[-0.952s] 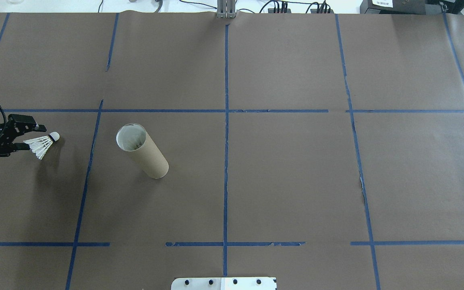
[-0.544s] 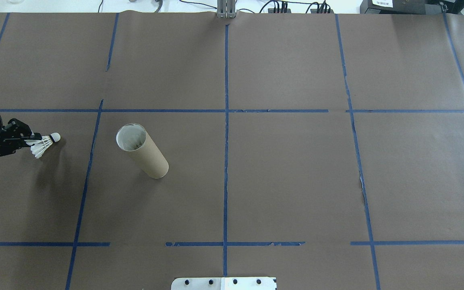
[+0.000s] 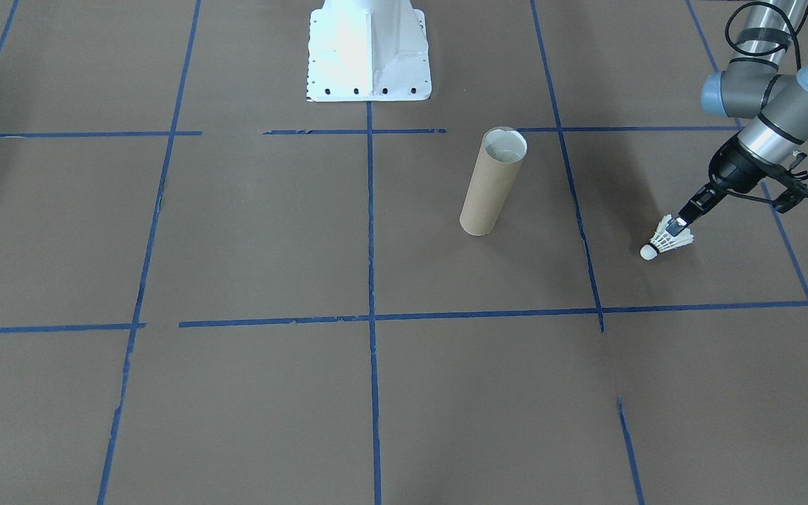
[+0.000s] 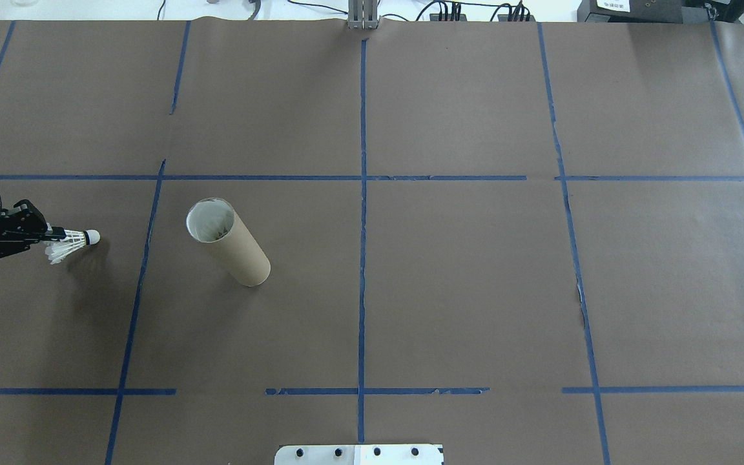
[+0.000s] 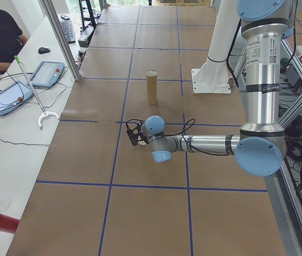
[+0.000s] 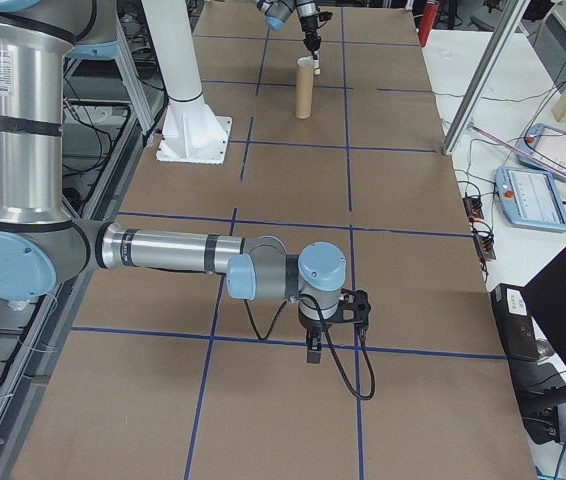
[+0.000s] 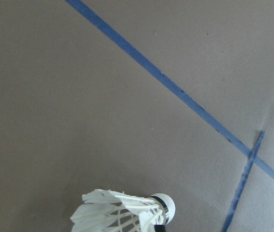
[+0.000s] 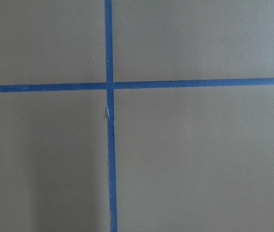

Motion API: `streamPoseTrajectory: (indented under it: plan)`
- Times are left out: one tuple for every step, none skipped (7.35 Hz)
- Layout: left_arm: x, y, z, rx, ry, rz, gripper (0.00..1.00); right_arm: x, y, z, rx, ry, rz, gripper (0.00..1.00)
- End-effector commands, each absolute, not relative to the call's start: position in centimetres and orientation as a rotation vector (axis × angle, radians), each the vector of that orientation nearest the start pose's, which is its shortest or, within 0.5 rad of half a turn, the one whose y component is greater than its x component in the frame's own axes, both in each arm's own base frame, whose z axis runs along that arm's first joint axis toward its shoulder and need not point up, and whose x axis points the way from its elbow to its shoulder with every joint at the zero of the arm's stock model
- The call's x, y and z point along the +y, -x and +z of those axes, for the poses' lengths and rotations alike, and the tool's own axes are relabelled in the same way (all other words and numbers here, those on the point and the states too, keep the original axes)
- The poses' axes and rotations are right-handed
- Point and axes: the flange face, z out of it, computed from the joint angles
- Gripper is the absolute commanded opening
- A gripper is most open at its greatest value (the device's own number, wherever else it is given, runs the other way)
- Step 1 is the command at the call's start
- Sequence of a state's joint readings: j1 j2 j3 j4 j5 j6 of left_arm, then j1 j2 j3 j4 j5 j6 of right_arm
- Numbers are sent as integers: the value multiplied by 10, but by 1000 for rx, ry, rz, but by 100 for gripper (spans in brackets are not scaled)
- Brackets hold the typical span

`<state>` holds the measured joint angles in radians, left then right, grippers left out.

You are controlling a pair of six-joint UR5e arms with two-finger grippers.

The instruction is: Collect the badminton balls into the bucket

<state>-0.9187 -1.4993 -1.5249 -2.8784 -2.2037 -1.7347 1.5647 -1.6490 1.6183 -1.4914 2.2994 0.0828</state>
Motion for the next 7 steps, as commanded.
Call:
streamPoseTrajectory:
  plan:
    - [-409, -221, 527, 1348, 131, -469, 0, -462, -64, 668, -730, -14, 55, 100]
    - [-410, -221, 516, 1351, 128, -469, 0, -462, -64, 668, -730, -14, 55, 100]
    - [-413, -219, 504, 1340, 141, -477, 0, -462, -64, 668, -730, -14, 55, 100]
    - [-413, -221, 489, 1344, 153, -460, 0, -462, -64, 668, -730, -14, 55, 100]
    - [-411, -219, 474, 1367, 131, -438, 0, -462, -64, 668, -730, -14, 55, 100]
    - [-419, -198, 464, 1377, 10, -369, 0, -462, -64, 668, -730, -14, 55, 100]
    - [-424, -192, 458, 1348, -42, -334, 0, -462, -64, 668, -730, -14, 55, 100]
